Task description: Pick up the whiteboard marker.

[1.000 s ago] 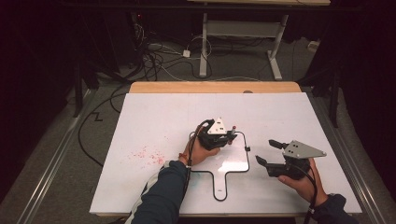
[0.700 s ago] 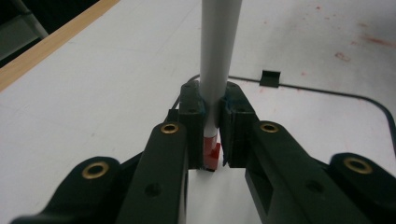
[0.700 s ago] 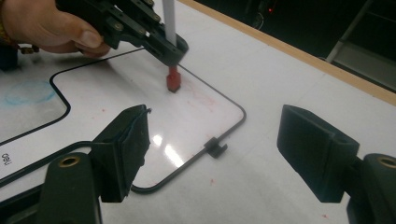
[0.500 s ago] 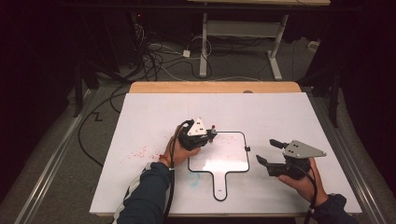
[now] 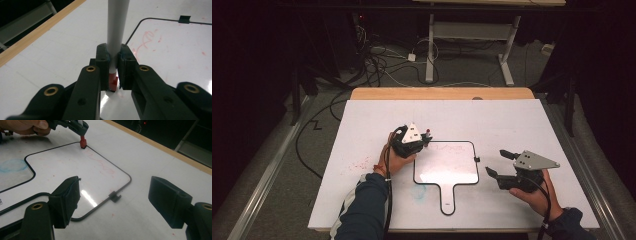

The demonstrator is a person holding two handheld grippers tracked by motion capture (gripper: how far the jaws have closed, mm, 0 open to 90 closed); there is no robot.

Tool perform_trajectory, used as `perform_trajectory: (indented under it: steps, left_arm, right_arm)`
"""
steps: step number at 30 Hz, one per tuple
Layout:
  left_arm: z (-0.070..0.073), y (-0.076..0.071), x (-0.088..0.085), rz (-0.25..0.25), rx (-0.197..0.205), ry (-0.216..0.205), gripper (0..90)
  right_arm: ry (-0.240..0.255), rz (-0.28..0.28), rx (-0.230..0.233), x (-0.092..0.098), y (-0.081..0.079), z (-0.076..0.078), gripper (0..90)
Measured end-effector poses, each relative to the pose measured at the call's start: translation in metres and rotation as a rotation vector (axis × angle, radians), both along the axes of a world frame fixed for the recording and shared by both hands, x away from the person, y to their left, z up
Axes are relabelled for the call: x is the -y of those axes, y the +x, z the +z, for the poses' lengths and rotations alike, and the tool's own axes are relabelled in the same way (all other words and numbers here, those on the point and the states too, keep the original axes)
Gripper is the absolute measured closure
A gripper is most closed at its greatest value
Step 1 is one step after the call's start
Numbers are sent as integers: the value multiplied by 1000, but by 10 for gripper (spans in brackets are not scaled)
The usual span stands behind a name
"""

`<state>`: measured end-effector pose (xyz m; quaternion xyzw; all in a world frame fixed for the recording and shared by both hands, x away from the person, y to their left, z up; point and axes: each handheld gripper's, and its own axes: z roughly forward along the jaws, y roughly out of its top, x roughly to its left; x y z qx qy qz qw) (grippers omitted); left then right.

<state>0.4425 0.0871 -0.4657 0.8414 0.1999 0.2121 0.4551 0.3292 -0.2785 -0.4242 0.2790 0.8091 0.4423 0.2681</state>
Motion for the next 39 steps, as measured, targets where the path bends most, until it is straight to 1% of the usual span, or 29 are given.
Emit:
perform_trajectory:
  steps: [2,3,5,7,8,9,10,12,13,14,15,16,17,18,19,22,23,24,26,28,33,36,38,39]
  left_arm:
    - [0,1,-2,8,0,-1,789]
    - [-1,1,-3,12,-5,-14,789]
    - [-2,2,1,21,-8,-34,789]
    - [-2,3,5,14,-8,-37,789]
    - [-3,2,14,-7,-12,-50,789]
    - [-3,2,20,-18,-13,-52,789]
    - [-3,1,26,-34,-5,-57,789]
    - [-2,0,37,-51,-6,-49,789]
    - [-2,-4,42,-22,-37,-41,789]
    - [-2,-4,42,-22,-37,-41,789]
    - [0,-1,54,-85,-19,-44,789]
    - [0,-1,60,-97,-22,-43,789]
    - [0,-1,60,-97,-22,-43,789]
    - [1,0,72,-121,-42,-53,789]
    - [2,1,78,-131,-53,-60,789]
    - [2,3,95,-157,-62,-66,789]
    - [3,4,100,-163,-60,-61,789]
    - [3,4,100,-163,-60,-61,789]
    - [4,4,110,-179,-51,-44,789]
    - [5,4,121,-185,-45,-40,789]
    - [5,7,125,-170,-47,-44,789]
    - [4,9,121,-167,-64,-57,789]
    - [6,10,116,-169,-69,-44,789]
    - [6,10,113,-161,-69,-35,790]
  right_arm:
    - [-2,-2,2,1,0,0,258]
    - [-2,-2,1,2,0,0,258]
    - [0,-4,4,2,0,1,258]
    - [1,-2,5,1,0,1,258]
    - [1,-2,2,0,0,1,258]
    - [-1,0,2,0,0,1,258]
    - [-2,3,4,-1,0,0,258]
    - [0,5,0,-1,0,0,258]
    - [-1,6,0,-1,0,0,258]
    - [-1,7,-2,-1,0,0,258]
    - [0,9,-2,-1,1,0,258]
    - [-2,9,-2,-1,1,0,258]
    - [-3,8,-2,-1,0,0,258]
    - [-1,8,-1,-1,1,0,258]
    - [2,6,-3,0,1,0,259]
    - [5,8,-2,1,1,0,259]
    - [7,6,-3,1,1,0,259]
    - [7,6,-3,1,1,0,259]
    - [9,6,-6,1,1,0,259]
    - [9,8,-6,2,1,0,259]
    - [9,9,-7,2,1,0,259]
    - [10,10,-5,3,0,1,259]
    - [9,8,-2,3,0,1,259]
    - [11,8,-2,3,0,1,260]
